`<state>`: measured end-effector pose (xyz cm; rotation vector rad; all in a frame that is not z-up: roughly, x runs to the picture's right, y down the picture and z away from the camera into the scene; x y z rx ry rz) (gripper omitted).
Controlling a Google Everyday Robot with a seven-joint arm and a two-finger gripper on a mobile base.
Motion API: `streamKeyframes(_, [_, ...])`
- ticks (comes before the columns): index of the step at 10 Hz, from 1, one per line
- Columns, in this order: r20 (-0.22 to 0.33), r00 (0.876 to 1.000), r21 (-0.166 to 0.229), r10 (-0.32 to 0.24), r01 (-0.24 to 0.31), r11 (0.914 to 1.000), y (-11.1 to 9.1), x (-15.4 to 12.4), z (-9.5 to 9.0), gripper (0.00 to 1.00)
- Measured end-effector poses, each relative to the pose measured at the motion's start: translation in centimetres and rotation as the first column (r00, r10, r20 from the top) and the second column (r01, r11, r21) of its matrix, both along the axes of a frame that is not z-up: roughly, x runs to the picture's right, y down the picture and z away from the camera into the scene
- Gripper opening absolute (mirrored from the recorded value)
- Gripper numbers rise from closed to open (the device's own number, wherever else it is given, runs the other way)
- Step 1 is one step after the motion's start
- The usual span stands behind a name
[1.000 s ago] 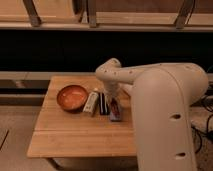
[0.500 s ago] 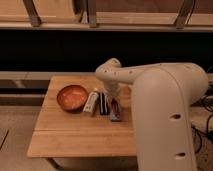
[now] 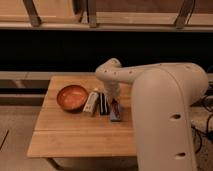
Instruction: Place the pepper on the white sponge
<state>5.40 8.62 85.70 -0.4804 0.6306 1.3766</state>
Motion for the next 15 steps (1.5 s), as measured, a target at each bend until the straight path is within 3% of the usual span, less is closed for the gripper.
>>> streamKeyframes(2, [0.000, 1.000, 0.000, 0.000, 0.000, 1.0000, 0.00, 0.00, 0.00, 0.00])
streamKeyframes(3, [0.000, 1.000, 0.000, 0.000, 0.000, 1.0000, 0.00, 0.00, 0.00, 0.04])
streamKeyframes(9, [0.000, 1.000, 0.000, 0.000, 0.000, 1.0000, 0.00, 0.01, 0.00, 0.64])
streamKeyframes(11, [0.000, 1.000, 0.000, 0.000, 0.000, 1.0000, 0.00, 0.01, 0.00, 0.79])
streamKeyframes(15, [0.000, 1.000, 0.000, 0.000, 0.000, 1.0000, 0.00, 0.02, 0.00, 0.80])
